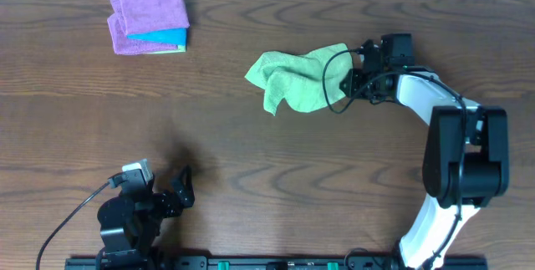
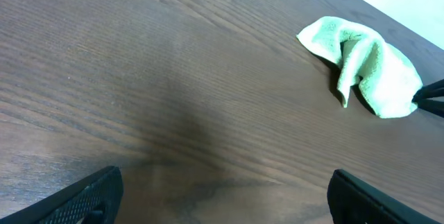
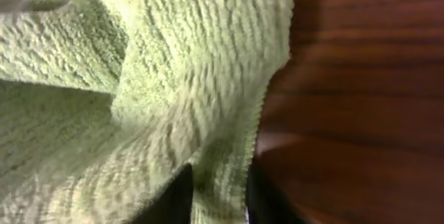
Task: Fold the cloth
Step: 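Lower the green cloth onto the table center and release it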
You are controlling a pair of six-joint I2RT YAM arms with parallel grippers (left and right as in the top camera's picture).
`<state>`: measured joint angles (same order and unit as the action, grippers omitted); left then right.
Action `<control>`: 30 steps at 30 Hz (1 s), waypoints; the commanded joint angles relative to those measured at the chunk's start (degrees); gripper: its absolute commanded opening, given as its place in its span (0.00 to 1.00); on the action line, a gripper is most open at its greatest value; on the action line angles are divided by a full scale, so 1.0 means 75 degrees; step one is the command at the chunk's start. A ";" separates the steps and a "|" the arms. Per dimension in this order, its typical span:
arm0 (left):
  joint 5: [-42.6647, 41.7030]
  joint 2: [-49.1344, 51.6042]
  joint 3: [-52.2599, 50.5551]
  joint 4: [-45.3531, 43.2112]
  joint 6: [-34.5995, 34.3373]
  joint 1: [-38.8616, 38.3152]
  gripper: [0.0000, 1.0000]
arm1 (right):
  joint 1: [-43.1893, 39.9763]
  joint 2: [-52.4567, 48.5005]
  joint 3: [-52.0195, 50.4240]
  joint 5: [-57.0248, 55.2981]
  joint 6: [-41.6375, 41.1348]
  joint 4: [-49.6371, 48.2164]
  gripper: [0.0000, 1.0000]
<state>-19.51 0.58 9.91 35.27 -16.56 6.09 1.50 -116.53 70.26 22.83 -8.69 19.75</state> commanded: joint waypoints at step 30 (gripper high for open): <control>-0.0498 -0.0023 -0.0044 -0.0143 -0.1652 -0.0038 0.95 | 0.0143 0.4983 0.0003 -0.3010 -0.1798 0.4028 0.68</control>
<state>-19.81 0.58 9.80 34.46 -25.36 6.09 2.50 -78.37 70.11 2.42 -21.56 49.41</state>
